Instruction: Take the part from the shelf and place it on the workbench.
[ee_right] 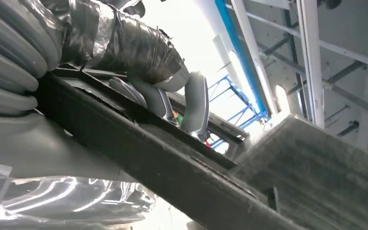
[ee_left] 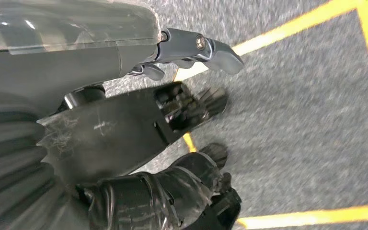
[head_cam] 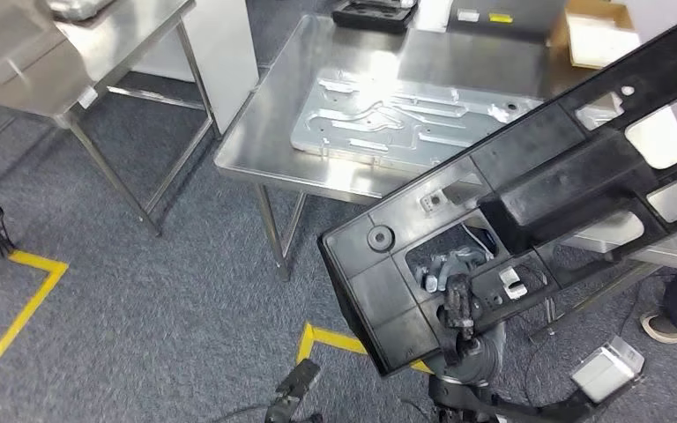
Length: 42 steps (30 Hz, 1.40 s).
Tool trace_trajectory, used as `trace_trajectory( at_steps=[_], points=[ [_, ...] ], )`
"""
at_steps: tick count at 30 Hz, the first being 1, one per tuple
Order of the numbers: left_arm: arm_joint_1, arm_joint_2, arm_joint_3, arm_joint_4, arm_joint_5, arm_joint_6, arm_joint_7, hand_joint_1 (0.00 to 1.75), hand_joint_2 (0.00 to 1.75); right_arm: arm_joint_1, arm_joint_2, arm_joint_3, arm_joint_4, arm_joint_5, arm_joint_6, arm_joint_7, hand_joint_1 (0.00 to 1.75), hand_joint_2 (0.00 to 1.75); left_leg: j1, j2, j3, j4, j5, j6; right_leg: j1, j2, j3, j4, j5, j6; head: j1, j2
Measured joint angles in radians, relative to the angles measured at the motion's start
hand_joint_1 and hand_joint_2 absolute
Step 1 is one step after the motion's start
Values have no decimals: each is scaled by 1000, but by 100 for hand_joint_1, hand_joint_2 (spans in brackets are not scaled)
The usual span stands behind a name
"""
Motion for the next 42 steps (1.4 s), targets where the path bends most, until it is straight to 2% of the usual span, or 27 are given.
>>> trace_trajectory(
  at_steps=[2, 3, 4, 5, 7, 8, 9, 12, 14, 17, 19, 20, 21, 22, 23, 24, 25, 26, 29, 30, 32, 33, 34, 35, 38, 39, 42],
  points=[
    [1, 0, 0, 0, 0, 0, 0, 0, 175, 0, 0, -1, 0, 0, 0, 0, 175, 175, -3, -2, 25, -1, -22, 4, 4, -1, -85, 94, -57, 0, 4, 0],
    [2, 0, 0, 0, 0, 0, 1, 0, 175, 1, 0, -1, 0, 0, 0, 0, 175, 175, -4, -3, 39, 0, -35, 6, 6, -1, -118, 108, -77, -1, 5, 0],
    [3, 0, 0, 0, 0, 0, 1, 0, 175, 1, 0, -2, 0, 0, 0, 1, 175, 175, -6, -5, 56, 0, -49, 7, 9, -1, -137, 94, -76, -3, 5, 0],
    [2, 0, 0, 0, 0, 0, 1, 0, 175, 1, 0, -2, 0, -1, 0, 1, 175, 175, -7, -7, 74, 0, -63, 7, 10, -1, -145, 56, -48, -6, 5, 0],
    [3, -1, 0, 0, -1, 0, 1, 0, 175, 1, 0, -3, 1, -1, 0, 1, 175, 175, -9, -9, 105, 0, -93, 3, 15, -1, -147, -49, 74, -15, 5, 0],
    [2, -1, 0, 0, -1, -1, 1, 0, 175, 1, -1, -4, 2, -2, 0, 1, 175, 175, -10, -10, 116, 1, -106, -1, 19, -1, -144, -85, 122, -22, 5, 0],
    [2, -1, 0, 0, -2, -2, 0, 0, 175, 1, -1, -4, 4, -2, 0, 1, 175, 175, -10, -11, 123, 0, -115, -6, 21, -1, -141, -106, 154, -30, 5, 0],
    [1, 2, 0, 0, -1, -9, -6, 0, 175, -2, 1, -4, 5, 0, 1, 7, 175, 175, -11, -10, 131, 14, -119, -19, 21, 1, -120, -118, 151, -51, 7, 0],
    [4, 6, 0, 0, 1, -16, -14, 0, 175, -5, 4, -4, 6, 1, 2, 14, 175, 175, -10, -6, 98, 80, -122, -29, 16, 0, -92, -129, 138, -61, 3, 0],
    [10, 14, 0, 0, 6, -20, -21, 0, 175, -15, 9, -4, 10, 3, 4, 19, 175, 175, -4, 1, -33, 254, -173, -46, 14, -2, -55, -136, 112, -65, 1, 0],
    [17, 17, 0, 0, 10, -20, -23, 0, 175, -19, 11, -3, 15, 2, 5, 19, 175, 175, -3, 4, -102, 297, -196, -47, 15, -2, -28, -136, 90, -65, 0, 0],
    [21, 19, 0, 0, 13, -18, -26, 0, 175, -23, 13, -2, 19, -1, 5, 19, 175, 175, -3, 4, -113, 272, -178, -44, 16, -1, -12, -136, 78, -64, 1, 0],
    [24, 21, 0, 0, 16, -17, -31, 0, 175, -30, 17, 0, 24, -4, 6, 20, 175, 175, -5, 4, -107, 215, -133, -37, 17, -1, 5, -136, 66, -64, 1, 0],
    [26, 23, 0, 0, 21, -16, -37, 0, 175, -39, 21, 3, 30, -7, 6, 21, 175, 175, -10, 6, -93, 142, -67, -29, 17, -1, 17, -137, 55, -64, 1, 0],
    [29, 26, 1, 0, 25, -16, -44, 0, 175, -49, 24, 7, 36, -9, 6, 21, 175, 175, -16, 8, -81, 84, -18, -21, 18, 1, 31, -139, 44, -62, 2, 0],
    [32, 30, 2, 0, 30, -16, -50, 0, 175, -58, 29, 12, 45, -10, 6, 22, 175, 175, -22, 8, -72, 39, 11, -14, 17, 3, 38, -141, 35, -57, 3, 0],
    [36, 34, 4, 0, 34, -16, -55, 0, 175, -65, 34, 18, 53, -11, 6, 23, 175, 175, -26, 7, -66, 17, 24, -8, 18, 4, 47, -142, 32, -52, 4, 0],
    [41, 39, 5, 0, 38, -17, -59, 0, 175, -72, 39, 25, 62, -12, 6, 23, 175, 175, -29, 5, -62, 10, 17, -3, 18, 5, 56, -141, 32, -47, 5, 0],
    [50, 47, 6, 1, 42, -17, -62, 0, 175, -91, 50, 40, 83, -10, 5, 24, 175, 175, -24, 1, -24, -14, 33, 10, 20, 3, 63, -116, 15, -38, 7, 0],
    [49, 47, 7, 0, 42, -17, -61, 0, 175, -96, 52, 41, 89, -8, 5, 24, 175, 175, -22, 0, -13, -16, 32, 14, 19, 2, 48, -83, -9, -34, 8, 0],
    [48, 47, 8, 0, 37, -16, -56, 0, 175, -102, 54, 45, 100, -5, 4, 23, 175, 175, -22, 0, -8, -16, 24, 18, 18, 1, -17, 24, -70, -26, 10, 0],
    [48, 48, 8, 0, 33, -15, -54, 0, 175, -104, 55, 48, 106, -4, 4, 23, 175, 175, -22, -1, -7, -14, 20, 19, 17, 0, -56, 76, -92, -22, 11, 0],
    [49, 48, 9, 0, 30, -13, -53, 0, 175, -104, 56, 51, 111, -4, 4, 22, 175, 175, -21, -1, -6, -11, 14, 18, 15, 0, -84, 104, -94, -18, 11, 0],
    [50, 48, 9, 0, 27, -11, -52, 0, 175, -104, 56, 53, 116, -4, 4, 21, 175, 175, -20, -2, -5, -6, 8, 16, 12, 0, -95, 95, -70, -15, 12, 0],
    [48, 47, 9, 0, 20, -4, -48, 0, 175, -104, 58, 55, 131, -3, 4, 19, 175, 175, -13, -5, 3, 13, -14, 4, 5, 1, -64, -56, 53, -8, 12, 0],
    [45, 47, 9, 0, 17, -1, -44, 0, 175, -104, 58, 55, 135, -2, 4, 18, 175, 175, -12, -6, 2, 16, -18, -1, 7, 2, -56, -92, 69, -12, 13, 0],
    [40, 47, 9, 0, 5, 7, -28, 0, 175, -102, 59, 56, 142, 0, 4, 17, 175, 175, -12, -6, -5, 20, -18, -14, 15, 6, -56, -117, 75, -38, 12, 0]
  ],
)
